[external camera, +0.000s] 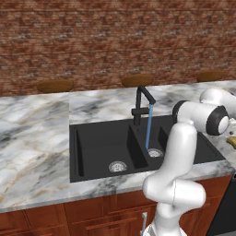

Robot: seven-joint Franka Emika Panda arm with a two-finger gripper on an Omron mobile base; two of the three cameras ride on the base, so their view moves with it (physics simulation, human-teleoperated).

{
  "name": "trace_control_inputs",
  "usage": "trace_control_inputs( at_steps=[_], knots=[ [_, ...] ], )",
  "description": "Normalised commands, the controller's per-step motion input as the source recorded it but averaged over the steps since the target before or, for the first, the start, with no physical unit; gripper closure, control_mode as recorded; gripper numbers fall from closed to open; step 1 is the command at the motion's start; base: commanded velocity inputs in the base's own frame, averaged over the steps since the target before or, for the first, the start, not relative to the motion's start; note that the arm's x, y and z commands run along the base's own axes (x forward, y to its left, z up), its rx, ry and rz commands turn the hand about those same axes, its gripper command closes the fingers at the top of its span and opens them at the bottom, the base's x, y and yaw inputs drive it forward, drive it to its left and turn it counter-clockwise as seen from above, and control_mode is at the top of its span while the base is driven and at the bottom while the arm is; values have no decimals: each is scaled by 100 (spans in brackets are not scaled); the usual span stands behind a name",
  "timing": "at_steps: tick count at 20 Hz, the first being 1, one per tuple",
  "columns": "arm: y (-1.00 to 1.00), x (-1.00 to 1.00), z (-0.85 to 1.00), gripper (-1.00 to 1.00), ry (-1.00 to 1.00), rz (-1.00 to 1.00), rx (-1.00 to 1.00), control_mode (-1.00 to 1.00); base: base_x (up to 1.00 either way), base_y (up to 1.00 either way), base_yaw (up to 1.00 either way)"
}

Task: Soak the sponge with water for a few seconds and then drop it inside the sink.

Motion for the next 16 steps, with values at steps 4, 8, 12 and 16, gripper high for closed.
trace_control_inputs(
  at_steps=[4,8,12,16],
  knots=[
    [-6,11,-24,-100,8,0,0,-100,0,0,0],
    [-3,4,-21,-100,8,0,0,-100,0,0,0],
    [-12,5,-21,-100,6,0,0,-100,0,0,0],
    [-17,3,-18,-100,4,0,2,-100,0,0,0]
  ],
)
